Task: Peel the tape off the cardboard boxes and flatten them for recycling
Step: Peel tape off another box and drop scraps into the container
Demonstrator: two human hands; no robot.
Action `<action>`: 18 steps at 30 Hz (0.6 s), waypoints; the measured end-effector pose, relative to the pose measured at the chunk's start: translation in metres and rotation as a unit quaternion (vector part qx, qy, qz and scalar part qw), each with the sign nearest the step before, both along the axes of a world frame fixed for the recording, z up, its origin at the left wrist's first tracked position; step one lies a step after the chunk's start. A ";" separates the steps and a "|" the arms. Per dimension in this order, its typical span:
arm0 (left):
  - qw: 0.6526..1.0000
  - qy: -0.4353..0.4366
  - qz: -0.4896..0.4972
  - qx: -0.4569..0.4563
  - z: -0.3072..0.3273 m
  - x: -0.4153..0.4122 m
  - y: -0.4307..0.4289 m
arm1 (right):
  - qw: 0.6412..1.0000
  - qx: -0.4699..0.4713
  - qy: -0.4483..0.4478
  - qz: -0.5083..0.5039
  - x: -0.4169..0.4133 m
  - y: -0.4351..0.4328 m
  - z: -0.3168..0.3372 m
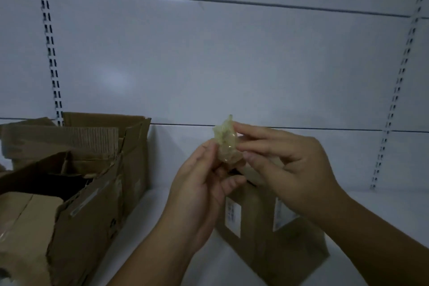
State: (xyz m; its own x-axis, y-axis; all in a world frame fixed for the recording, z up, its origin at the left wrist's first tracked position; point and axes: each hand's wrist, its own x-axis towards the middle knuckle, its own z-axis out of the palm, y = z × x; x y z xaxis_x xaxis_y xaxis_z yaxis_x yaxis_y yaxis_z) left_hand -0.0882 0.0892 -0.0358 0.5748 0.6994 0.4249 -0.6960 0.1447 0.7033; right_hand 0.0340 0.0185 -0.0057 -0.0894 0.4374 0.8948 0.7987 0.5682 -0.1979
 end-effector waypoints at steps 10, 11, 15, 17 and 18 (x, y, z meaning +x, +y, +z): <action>0.995 0.098 -0.028 0.005 0.008 0.007 -0.014 | 0.990 -0.115 0.083 -0.020 -0.006 -0.022 -0.020; 0.996 0.091 -0.009 0.018 0.008 0.008 -0.014 | 0.991 -0.109 0.074 -0.023 -0.005 -0.024 -0.020; 0.996 0.063 0.008 0.059 0.013 0.007 -0.017 | 0.990 -0.092 0.096 -0.043 0.000 -0.038 -0.017; 0.997 0.054 0.039 0.037 0.014 0.005 -0.015 | 0.989 -0.036 0.131 -0.060 0.010 -0.050 -0.014; 0.996 0.057 0.067 0.026 0.014 0.006 -0.014 | 0.988 -0.018 0.141 -0.060 0.013 -0.056 -0.013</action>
State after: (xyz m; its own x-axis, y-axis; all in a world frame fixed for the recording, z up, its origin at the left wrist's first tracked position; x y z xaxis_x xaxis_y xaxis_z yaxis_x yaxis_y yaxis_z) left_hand -0.0827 0.0747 -0.0219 0.5244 0.7522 0.3989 -0.6212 0.0176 0.7834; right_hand 0.0475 -0.0376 -0.0187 0.2161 0.4624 0.8599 0.7698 0.4611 -0.4414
